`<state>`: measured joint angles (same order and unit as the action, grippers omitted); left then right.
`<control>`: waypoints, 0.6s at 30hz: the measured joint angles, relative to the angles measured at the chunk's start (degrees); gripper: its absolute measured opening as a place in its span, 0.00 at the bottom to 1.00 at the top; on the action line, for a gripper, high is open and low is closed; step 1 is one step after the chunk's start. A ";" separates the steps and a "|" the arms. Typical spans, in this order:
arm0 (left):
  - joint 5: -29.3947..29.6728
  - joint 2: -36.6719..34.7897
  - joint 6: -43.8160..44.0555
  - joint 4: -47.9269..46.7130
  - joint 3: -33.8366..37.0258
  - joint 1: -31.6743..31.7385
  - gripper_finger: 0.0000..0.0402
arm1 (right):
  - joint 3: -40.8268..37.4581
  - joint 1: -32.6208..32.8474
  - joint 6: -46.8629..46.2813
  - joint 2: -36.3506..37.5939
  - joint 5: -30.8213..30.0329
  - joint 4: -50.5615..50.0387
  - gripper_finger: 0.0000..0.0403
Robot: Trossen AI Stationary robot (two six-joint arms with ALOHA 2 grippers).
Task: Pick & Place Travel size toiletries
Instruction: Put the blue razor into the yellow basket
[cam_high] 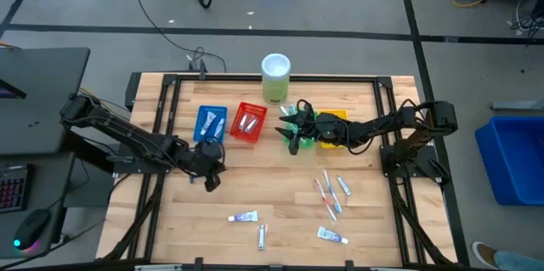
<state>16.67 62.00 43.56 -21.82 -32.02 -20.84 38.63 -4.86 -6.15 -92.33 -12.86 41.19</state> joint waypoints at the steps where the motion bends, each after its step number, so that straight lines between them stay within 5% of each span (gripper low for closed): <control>1: -1.00 0.00 1.02 -2.72 0.11 -0.02 0.19 | 0.00 0.00 0.00 0.00 0.00 -0.03 0.49; 9: -8.00 0.00 3.13 -9.03 4.76 -0.09 0.42 | 0.00 0.00 0.00 0.00 0.02 -0.22 0.47; 18: -10.03 -0.11 4.05 -7.80 10.66 -0.09 0.44 | 0.00 0.00 0.00 0.00 0.02 -0.22 0.50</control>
<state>6.64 61.89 47.60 -29.62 -21.37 -20.93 38.63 -4.86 -6.15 -92.34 -12.84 40.97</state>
